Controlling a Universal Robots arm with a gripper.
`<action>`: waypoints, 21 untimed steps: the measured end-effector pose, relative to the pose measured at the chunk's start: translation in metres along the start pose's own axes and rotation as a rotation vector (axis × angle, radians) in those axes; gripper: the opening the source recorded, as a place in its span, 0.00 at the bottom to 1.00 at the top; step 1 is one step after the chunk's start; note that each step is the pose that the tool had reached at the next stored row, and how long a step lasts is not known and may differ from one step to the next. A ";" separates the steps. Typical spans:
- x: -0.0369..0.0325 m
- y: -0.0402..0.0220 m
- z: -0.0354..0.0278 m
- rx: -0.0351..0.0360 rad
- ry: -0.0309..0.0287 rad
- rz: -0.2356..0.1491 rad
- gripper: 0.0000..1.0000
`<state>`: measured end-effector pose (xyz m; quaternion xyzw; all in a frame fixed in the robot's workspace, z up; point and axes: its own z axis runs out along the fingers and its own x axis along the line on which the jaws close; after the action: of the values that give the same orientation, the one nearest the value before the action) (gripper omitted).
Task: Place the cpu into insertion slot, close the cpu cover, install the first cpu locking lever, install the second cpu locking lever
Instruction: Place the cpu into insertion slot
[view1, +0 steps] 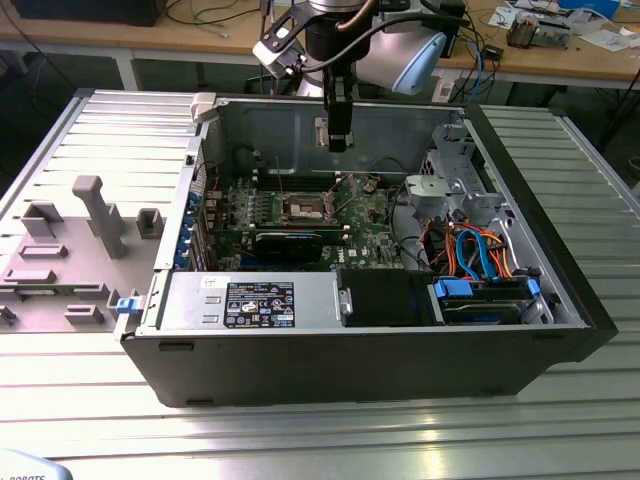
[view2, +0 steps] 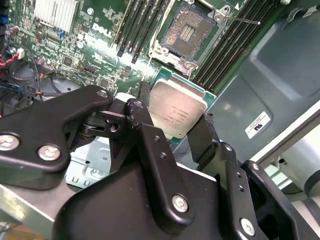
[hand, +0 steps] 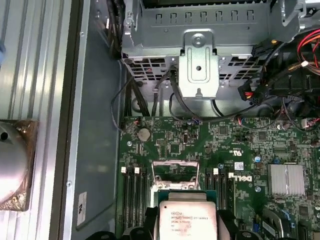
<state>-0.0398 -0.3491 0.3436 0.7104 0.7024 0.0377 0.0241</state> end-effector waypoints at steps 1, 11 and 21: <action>0.0000 0.0000 0.0003 -0.0003 -0.0020 0.022 0.54; 0.0000 0.0000 0.0005 -0.0004 -0.0022 0.023 0.54; 0.0000 -0.0001 0.0016 -0.0014 -0.0066 0.075 0.54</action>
<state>-0.0398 -0.3491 0.3420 0.7362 0.6753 0.0367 0.0254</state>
